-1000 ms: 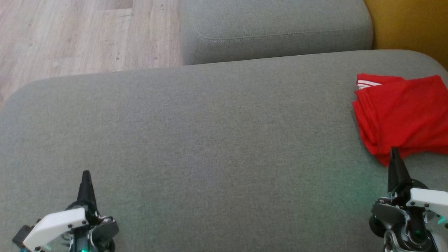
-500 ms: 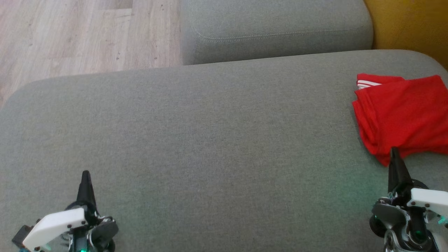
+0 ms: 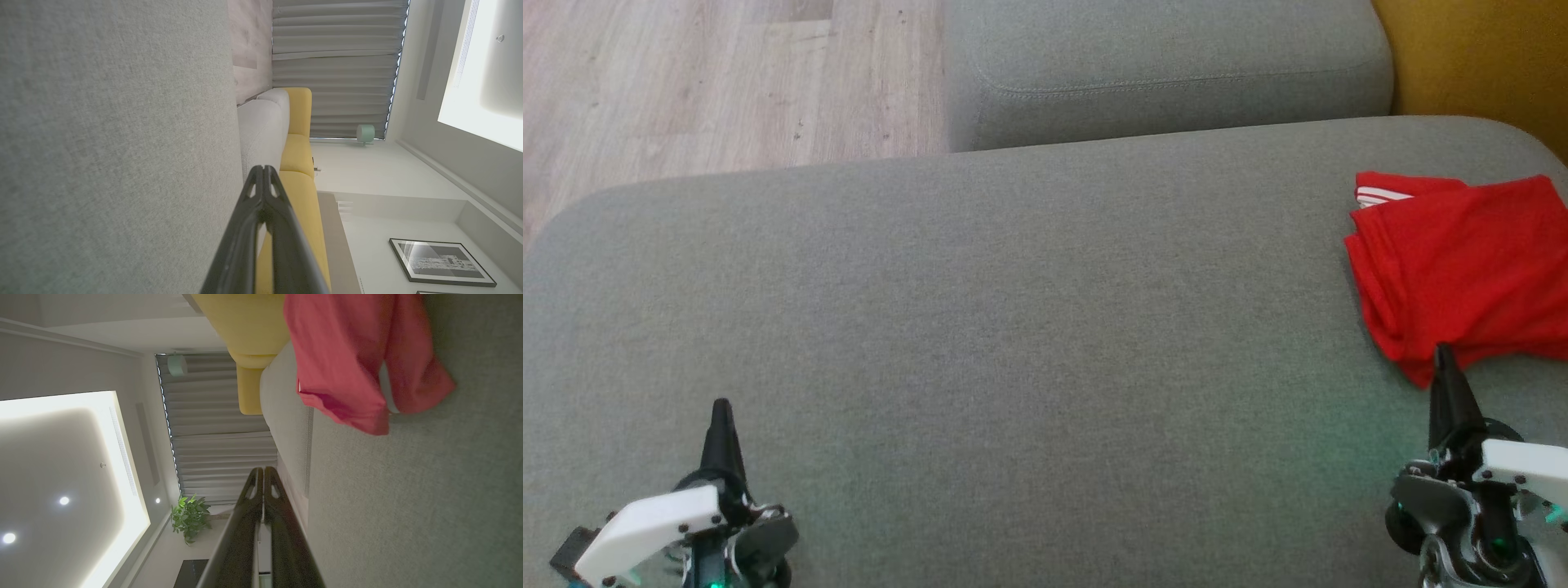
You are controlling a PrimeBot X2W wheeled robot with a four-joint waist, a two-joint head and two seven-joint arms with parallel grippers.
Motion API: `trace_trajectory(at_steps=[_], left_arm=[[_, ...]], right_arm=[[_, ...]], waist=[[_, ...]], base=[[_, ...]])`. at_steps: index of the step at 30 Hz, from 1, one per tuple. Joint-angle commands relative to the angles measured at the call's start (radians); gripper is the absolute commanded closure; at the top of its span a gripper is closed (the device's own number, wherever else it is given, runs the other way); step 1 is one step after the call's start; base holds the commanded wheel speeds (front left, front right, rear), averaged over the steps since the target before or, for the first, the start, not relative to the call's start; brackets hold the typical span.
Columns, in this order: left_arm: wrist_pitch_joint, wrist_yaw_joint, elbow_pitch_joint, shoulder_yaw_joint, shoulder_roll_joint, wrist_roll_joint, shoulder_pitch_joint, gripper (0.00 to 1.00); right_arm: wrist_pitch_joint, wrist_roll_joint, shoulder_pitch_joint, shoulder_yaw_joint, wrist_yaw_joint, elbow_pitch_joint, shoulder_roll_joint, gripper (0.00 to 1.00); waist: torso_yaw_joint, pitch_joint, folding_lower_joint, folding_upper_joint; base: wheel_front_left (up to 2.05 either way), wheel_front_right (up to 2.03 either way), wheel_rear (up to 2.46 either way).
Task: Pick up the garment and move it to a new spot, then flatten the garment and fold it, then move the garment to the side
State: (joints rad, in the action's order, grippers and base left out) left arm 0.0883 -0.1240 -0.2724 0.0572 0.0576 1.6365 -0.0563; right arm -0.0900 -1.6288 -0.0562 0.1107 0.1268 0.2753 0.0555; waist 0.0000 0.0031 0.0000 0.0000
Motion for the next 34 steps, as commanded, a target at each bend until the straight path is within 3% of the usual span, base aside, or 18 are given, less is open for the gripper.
trace_trajectory(at_steps=[1, 34], left_arm=[[0.007, -0.007, 0.028, 0.034, 0.009, -0.009, -0.05, 1.0], [0.013, -0.007, 0.028, 0.042, 0.003, -0.016, -0.05, 1.0]], right_arm=[[-0.008, 0.004, -0.05, -0.016, 0.004, -0.032, 0.009, 1.0], [-0.014, 0.01, -0.051, -0.009, 0.004, -0.031, 0.004, 1.0]], waist=[[0.0, 0.0, 0.0, 0.0], [0.0, 0.0, 0.0, 0.0]], base=[[0.0, 0.0, 0.0], [0.0, 0.0, 0.0]])
